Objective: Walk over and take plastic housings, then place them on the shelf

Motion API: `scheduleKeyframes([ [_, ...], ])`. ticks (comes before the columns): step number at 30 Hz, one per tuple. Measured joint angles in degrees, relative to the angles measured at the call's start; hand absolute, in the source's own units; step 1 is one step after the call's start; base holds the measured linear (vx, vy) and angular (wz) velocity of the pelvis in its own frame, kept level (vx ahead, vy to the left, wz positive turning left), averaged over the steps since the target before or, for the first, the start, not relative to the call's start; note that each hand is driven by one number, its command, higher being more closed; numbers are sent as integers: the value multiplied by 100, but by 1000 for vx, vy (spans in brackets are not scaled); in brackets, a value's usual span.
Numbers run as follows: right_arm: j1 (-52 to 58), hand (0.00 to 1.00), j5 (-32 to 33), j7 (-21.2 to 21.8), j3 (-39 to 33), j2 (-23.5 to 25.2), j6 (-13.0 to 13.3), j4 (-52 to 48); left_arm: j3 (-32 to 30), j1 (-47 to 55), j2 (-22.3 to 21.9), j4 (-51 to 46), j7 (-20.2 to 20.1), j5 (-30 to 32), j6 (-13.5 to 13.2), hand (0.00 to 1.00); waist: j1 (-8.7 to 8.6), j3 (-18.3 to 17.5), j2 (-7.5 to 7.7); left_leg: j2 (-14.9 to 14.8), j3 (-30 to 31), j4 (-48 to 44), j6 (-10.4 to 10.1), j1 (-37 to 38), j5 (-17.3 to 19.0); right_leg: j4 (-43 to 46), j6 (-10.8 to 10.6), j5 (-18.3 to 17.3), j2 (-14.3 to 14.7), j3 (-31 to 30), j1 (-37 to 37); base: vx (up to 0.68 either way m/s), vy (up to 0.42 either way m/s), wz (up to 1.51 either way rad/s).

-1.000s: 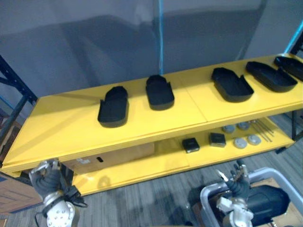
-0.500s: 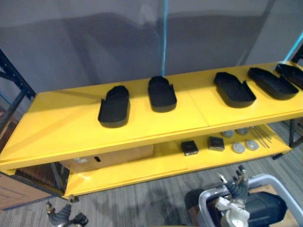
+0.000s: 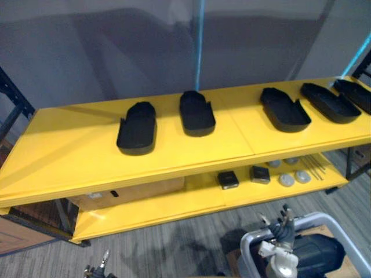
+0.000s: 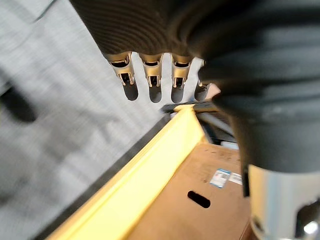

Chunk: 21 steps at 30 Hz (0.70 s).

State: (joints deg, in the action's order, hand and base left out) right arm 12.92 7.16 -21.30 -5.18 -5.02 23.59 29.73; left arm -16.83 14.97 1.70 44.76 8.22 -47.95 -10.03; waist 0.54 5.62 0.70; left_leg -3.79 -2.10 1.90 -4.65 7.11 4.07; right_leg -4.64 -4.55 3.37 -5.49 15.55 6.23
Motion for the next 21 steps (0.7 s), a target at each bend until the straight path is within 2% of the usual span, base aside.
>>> scheduleKeyframes([
  [3, 1, 0, -6, 84, -4, 53, 2, 63, 133, -68, 5, 92, -244, -343, 13, 0, -28, 9, 14, -2, -22, 46, -2, 26, -16, 1, -1, 0, 0, -15, -4, 12, 3, -2],
  [5, 0, 0, -19, 137, 11, 89, 2, 71, 237, -137, -4, 164, -289, -334, 15, 0, -51, 17, 18, -1, -60, 74, -1, 85, -19, 1, -1, 1, -1, -50, 18, 22, 11, -8],
  [10, -26, 0, -115, 139, 17, 152, 4, 71, 466, -227, 5, 171, -295, 351, 14, 0, -80, 52, 75, -2, -148, 77, -2, 137, -17, 1, -12, 7, 0, -138, 35, -7, 5, -7],
  [21, 52, 0, -121, 122, 16, 191, 4, 71, 472, -250, 11, 352, -345, 412, 76, 0, -135, 65, 96, -31, -222, 151, -4, 200, -17, 1, -7, 3, 36, -191, 41, 3, 0, -2],
])
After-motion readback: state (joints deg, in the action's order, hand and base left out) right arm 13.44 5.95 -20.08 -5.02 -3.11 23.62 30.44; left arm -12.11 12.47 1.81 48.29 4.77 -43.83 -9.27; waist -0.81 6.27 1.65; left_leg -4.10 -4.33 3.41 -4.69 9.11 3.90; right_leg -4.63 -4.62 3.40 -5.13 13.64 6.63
